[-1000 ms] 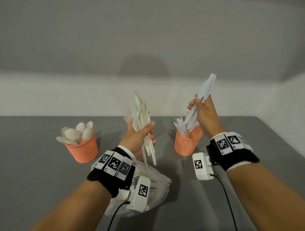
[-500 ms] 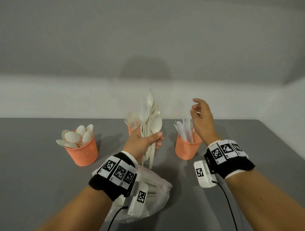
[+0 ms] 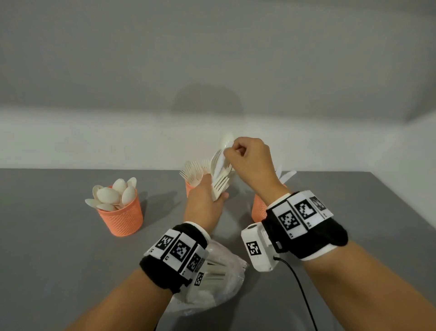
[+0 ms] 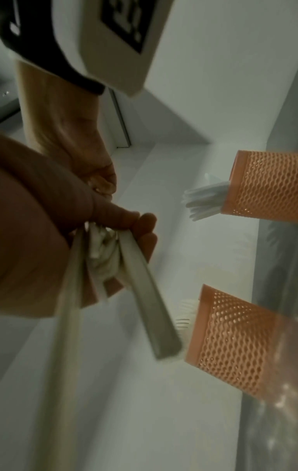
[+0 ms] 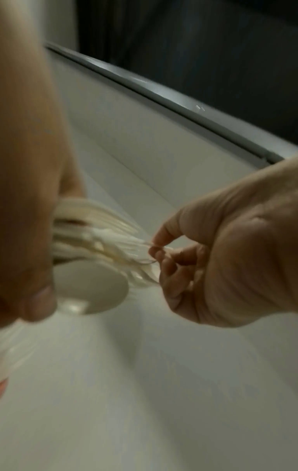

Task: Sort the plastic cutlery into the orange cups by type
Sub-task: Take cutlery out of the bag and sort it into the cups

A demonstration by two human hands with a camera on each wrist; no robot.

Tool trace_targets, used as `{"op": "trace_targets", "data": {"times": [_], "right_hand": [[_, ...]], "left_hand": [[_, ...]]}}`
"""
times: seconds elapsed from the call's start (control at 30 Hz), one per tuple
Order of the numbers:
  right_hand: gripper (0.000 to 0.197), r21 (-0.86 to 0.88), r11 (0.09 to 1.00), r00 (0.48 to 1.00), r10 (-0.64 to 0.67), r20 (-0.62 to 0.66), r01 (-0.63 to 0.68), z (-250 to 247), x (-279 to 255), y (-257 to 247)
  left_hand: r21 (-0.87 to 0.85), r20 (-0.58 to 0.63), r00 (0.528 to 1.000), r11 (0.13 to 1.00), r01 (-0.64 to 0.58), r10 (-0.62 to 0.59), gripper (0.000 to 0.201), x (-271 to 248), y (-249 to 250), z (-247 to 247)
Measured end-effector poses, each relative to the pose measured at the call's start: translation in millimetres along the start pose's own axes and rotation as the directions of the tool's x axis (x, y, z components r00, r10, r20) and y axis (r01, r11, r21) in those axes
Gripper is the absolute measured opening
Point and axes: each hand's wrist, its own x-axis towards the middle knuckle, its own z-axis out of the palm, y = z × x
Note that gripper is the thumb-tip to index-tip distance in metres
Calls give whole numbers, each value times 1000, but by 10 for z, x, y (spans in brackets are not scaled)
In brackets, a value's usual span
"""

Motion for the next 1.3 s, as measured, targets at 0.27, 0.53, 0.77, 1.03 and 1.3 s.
{"op": "trace_targets", "data": {"times": [0.27, 0.53, 0.77, 1.03, 1.3], "right_hand": [[23, 303, 942, 943, -36, -331, 142, -585, 146, 10], [12, -150, 987, 933, -110, -343, 62, -786, 40, 956], [24, -478, 859, 977, 214, 13, -182, -467, -112, 1482], [19, -156, 984, 996, -91, -8, 89, -305, -91, 590], [23, 274, 926, 960, 216, 180, -260, -1, -221, 97]], "left_hand": [[-195, 139, 979, 965, 177, -152, 28, -13, -66, -9], [-438, 183, 972, 873, 216, -149, 17, -43, -57, 12], [-562, 282, 951, 782, 269, -125, 9, -83, 16, -3], [-644, 384, 920, 690, 331, -83, 16, -60, 35, -104], [-711, 372, 924, 614, 344, -87, 22, -33, -30, -156]]}}
